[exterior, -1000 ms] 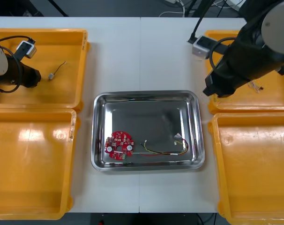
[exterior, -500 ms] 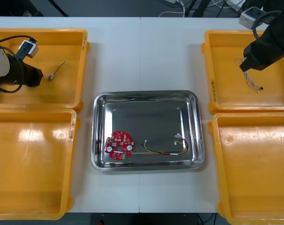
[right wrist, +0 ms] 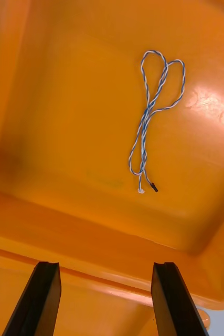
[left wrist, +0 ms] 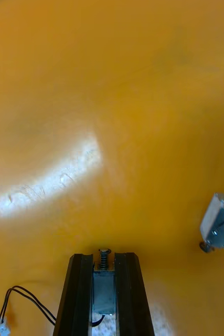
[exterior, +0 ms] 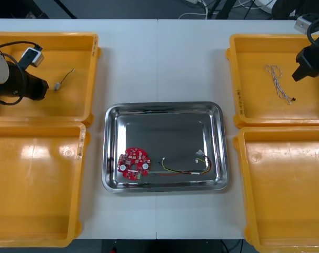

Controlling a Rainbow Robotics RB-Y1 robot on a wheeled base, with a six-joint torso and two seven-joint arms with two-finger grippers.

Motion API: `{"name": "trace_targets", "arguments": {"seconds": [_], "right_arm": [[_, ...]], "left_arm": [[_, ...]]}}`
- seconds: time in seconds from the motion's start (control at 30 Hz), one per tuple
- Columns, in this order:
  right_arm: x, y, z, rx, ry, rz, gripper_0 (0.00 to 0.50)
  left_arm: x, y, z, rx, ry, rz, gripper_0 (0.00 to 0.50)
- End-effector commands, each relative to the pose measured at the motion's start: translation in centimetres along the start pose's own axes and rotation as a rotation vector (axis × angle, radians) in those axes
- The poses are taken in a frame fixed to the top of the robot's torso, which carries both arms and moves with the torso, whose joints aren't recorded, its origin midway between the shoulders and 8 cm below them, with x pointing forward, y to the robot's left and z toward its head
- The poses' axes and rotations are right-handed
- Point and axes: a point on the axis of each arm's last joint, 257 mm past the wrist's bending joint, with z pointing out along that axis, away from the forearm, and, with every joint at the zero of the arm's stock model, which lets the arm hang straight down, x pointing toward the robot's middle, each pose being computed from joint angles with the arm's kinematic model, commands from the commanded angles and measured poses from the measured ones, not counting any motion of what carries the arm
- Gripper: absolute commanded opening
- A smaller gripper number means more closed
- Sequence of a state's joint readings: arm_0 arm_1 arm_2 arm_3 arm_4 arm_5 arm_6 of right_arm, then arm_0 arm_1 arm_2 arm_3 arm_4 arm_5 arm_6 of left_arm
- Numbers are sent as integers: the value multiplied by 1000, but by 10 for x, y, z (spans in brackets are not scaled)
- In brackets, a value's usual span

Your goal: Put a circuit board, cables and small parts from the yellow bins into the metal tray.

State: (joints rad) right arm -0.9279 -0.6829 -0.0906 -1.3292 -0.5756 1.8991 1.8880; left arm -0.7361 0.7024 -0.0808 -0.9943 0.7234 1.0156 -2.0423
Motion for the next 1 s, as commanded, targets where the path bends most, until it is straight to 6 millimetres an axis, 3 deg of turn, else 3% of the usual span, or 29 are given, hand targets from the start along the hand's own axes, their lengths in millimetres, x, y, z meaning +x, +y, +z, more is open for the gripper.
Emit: {"name": "trace_targets", "arguments": {"seconds": [0.03,0.27,0.53,0.8,1.0], "right_arm": [[-33,-23,-26,42,-88,10,500],[-58,-31,-9,23,-144,64,500],[-65,-42,12,36,-173,71,500],[-68,-45,30,40,-185,55,500],[-74,-47,46,36,-196,63,500]], "left_arm": [[-20,24,-30,-24,-15,130,0],[-29,21,-49,-5,-3,120,0],[-33,16,-70,7,25,114,0],[-42,-3,-97,12,62,69,0],[-47,-29,-118,17,96,58,0]]}}
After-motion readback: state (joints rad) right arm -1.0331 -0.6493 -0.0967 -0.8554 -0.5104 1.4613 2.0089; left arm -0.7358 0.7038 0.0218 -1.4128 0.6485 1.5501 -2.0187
